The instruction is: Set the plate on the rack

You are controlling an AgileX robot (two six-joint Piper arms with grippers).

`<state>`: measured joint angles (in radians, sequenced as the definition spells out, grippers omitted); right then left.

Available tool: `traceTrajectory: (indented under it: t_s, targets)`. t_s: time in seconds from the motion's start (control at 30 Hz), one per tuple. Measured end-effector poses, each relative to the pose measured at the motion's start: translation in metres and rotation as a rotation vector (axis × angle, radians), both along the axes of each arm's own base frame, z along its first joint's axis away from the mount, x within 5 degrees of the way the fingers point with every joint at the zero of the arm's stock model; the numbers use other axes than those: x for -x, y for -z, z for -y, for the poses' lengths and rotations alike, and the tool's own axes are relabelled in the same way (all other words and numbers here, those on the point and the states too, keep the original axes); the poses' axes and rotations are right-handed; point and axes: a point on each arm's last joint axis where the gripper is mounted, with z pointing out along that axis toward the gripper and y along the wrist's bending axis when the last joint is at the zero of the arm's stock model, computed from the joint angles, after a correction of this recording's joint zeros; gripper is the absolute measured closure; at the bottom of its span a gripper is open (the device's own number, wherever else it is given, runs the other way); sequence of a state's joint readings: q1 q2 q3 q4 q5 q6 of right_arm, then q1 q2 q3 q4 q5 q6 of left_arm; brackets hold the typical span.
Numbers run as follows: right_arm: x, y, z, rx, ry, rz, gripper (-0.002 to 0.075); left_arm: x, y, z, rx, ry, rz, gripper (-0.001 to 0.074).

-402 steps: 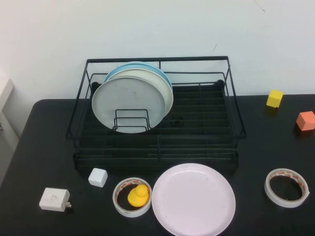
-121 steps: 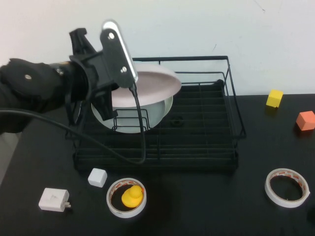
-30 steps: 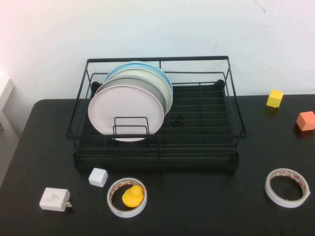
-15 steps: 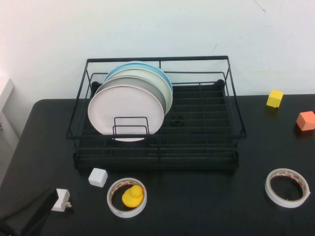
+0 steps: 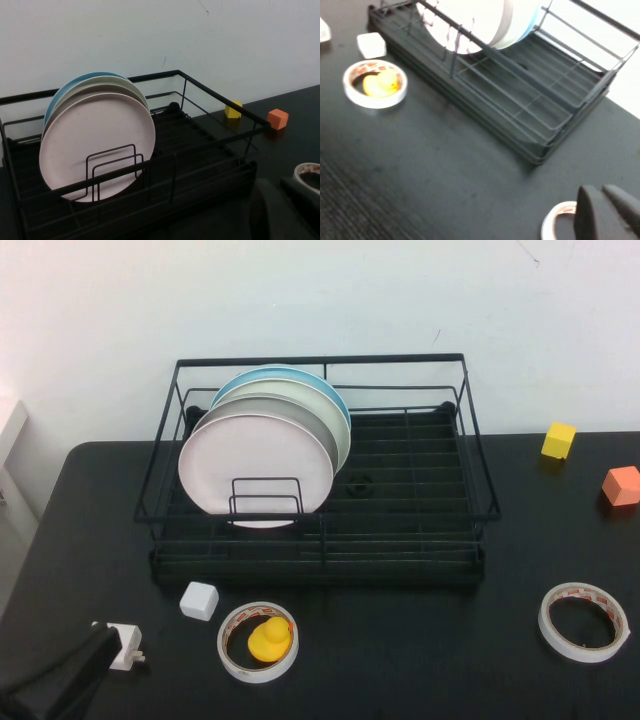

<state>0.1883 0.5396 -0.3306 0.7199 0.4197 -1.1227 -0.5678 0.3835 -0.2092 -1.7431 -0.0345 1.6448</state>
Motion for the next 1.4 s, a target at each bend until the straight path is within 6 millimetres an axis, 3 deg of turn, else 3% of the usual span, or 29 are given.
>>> traceTrajectory:
  t_s: [0.4,0.73,1.13,1.23,1.4]
  targets:
    - [0.005,0.004,-0.004,-0.008,-0.057,-0.068,0.0725,0.004,0.003,-0.003,0.011,-0.004,0.016,0.0735]
    - [0.006,0.004,-0.004,-0.011,-0.059,-0.070,0.0725,0.018,0.014,-0.033,0.064,-0.296,0.142,0.0736]
    - [0.006,0.005,-0.005,-0.010,-0.064,-0.076,0.0725,0.017,0.024,-0.040,0.111,-0.403,0.104,0.0736]
    - [0.006,0.005,-0.005,-0.010,-0.066,-0.078,0.0725,0.017,0.035,-0.038,0.173,-0.385,0.007,0.0736]
    - [0.006,0.005,-0.005,-0.010,-0.067,-0.079,0.0725,0.020,0.076,-0.038,0.337,-0.457,-0.366,0.0736]
